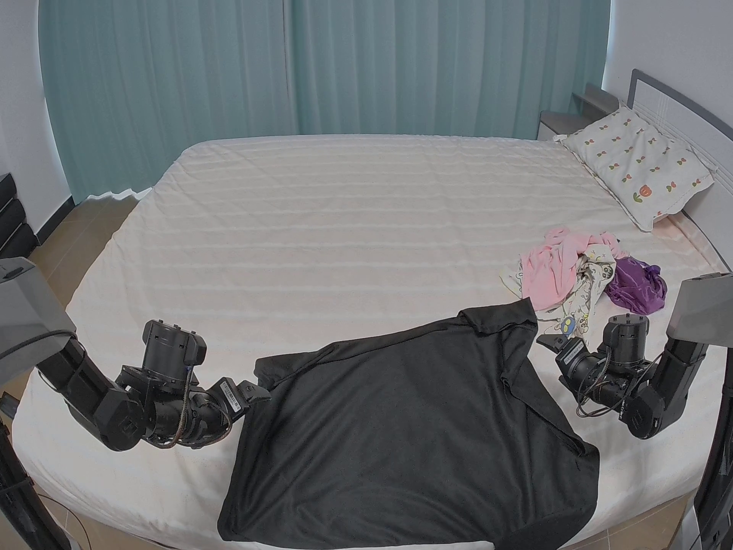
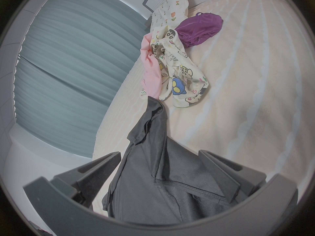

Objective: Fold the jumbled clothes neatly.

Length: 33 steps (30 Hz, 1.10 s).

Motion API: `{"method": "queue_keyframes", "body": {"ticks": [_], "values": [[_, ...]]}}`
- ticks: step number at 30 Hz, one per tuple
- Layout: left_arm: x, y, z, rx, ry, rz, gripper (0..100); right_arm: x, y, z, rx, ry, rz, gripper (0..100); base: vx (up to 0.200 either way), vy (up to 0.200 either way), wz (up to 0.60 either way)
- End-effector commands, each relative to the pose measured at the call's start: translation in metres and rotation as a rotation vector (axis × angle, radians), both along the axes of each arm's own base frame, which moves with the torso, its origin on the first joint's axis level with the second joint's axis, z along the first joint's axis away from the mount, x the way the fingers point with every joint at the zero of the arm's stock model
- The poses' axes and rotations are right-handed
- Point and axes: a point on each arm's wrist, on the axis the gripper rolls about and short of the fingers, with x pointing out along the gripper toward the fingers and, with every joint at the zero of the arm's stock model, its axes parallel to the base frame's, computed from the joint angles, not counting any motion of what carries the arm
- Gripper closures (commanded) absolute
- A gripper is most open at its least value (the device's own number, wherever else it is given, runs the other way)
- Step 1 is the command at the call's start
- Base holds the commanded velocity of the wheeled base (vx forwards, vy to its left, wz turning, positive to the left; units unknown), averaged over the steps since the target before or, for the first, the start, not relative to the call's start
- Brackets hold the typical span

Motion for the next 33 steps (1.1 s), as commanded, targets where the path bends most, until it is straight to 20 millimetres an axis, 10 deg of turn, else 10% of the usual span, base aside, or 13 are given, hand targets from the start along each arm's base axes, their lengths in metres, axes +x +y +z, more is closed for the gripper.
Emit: {"method": "queue_keyframes", "body": {"ticks": [1,15,33], "values": [[0.000,-0.001,0.000,-0.001,0.001,-0.001,0,0.000,0.000,-0.001,0.000,0.001,0.000,0,0.000,-0.200,0.00],[0.012,0.004,0.002,-0.004,-0.029,0.041,0,-0.001,0.001,-0.002,0.000,0.009,0.004,0,0.000,-0.100,0.00],[0.100,0.018,-0.030,0.052,-0.099,0.181,0,-0.001,0.005,-0.002,0.005,0.006,0.014,0,0.000,0.000,0.00]]}}
